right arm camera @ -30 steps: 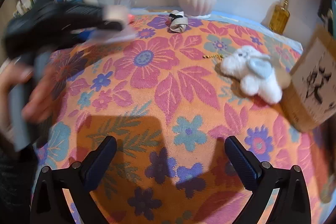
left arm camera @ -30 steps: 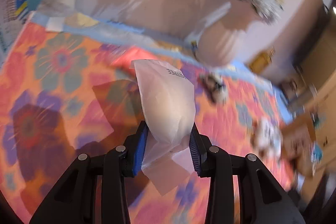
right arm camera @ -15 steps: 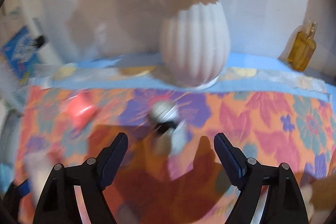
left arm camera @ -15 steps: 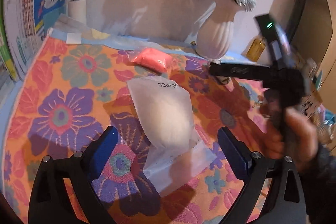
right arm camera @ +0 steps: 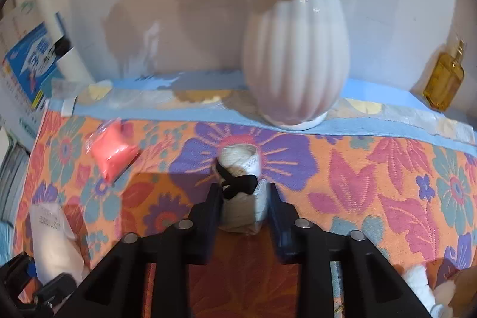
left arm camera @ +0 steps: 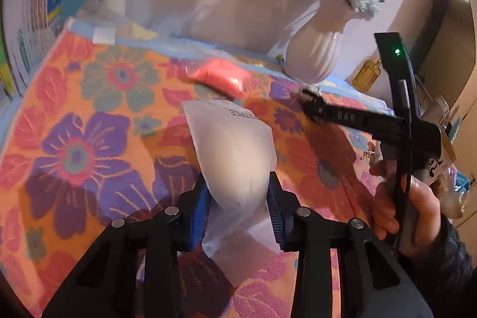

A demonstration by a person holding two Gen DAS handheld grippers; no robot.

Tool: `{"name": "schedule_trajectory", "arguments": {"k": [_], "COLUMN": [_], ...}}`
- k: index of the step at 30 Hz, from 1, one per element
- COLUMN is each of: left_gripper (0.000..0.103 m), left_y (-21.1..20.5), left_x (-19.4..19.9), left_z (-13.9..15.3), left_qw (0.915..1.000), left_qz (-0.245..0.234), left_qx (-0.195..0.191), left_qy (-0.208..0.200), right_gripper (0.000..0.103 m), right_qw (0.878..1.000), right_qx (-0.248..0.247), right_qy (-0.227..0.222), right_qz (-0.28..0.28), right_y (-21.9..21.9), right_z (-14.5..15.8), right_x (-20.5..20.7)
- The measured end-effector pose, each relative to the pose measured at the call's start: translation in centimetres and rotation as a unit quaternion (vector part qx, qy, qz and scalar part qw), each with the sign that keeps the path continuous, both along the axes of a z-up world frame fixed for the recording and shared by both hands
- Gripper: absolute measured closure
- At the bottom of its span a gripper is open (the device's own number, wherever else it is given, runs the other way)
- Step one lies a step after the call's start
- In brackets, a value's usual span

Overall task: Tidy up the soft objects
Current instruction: 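Carry clear bag and bow-tied toy onto the glass plate and open both tools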

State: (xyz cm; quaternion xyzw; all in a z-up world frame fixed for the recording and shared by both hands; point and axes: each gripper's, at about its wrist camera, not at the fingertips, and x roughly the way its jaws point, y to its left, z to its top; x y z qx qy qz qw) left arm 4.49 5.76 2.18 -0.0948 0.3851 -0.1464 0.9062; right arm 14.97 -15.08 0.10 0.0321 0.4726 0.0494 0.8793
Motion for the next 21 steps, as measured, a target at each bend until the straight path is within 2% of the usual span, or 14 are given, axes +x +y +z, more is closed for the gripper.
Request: {"name": "schedule_trajectory", "arguments": {"k": [3, 6, 9, 11, 12, 14, 17, 18, 21], "left_gripper": [0.069, 0.069, 0.069, 0.069, 0.069, 0.069, 0.069, 0.069, 0.069], "left_y": [0.8, 1.8, 1.8, 1.3, 0.9, 0.4, -0.3, -0.6, -2.3], "left_x": [-1.5, -1.1, -1.3, -1.8, -1.8, -2.6, -3.7, -4.2, -7.0], "left_z": [1.2, 0.9, 1.1, 1.3, 1.5, 2.0, 2.2, 2.4, 3.9], "left_qw": [0.9984, 0.9985, 0.9983, 0.9984, 0.9980, 0.9961, 0.9951, 0.9945, 0.9942], "left_qz": [-0.002, 0.019, 0.023, 0.031, 0.034, 0.042, 0.044, 0.044, 0.025], "left_qx": [-0.029, -0.043, -0.043, -0.018, -0.006, 0.019, 0.047, 0.052, 0.033], "left_qy": [-0.048, -0.028, -0.034, -0.045, -0.053, -0.076, -0.076, -0.079, -0.100], "right_gripper": [0.075, 0.075, 0.075, 0.075, 0.075, 0.075, 0.075, 0.075, 0.075], "right_qw": [1.000, 0.999, 0.998, 0.997, 0.996, 0.992, 0.996, 0.995, 0.991], "right_qx": [0.011, 0.028, 0.023, 0.003, -0.028, -0.083, -0.022, -0.016, 0.008], "right_qy": [-0.003, -0.035, -0.057, -0.068, -0.080, -0.092, -0.078, -0.076, -0.091], "right_qz": [0.006, 0.021, 0.029, 0.036, 0.032, -0.008, -0.035, -0.058, -0.094], "right_y": [0.0, -0.5, -0.7, -0.5, -0.4, -1.0, -4.3, -5.9, -9.4], "right_z": [0.3, 1.5, 2.5, 3.0, 3.4, 3.9, 4.7, 5.3, 8.1], "right_x": [-2.5, -7.7, -13.5, -16.7, -18.7, -21.2, -22.2, -22.4, -23.5]}}
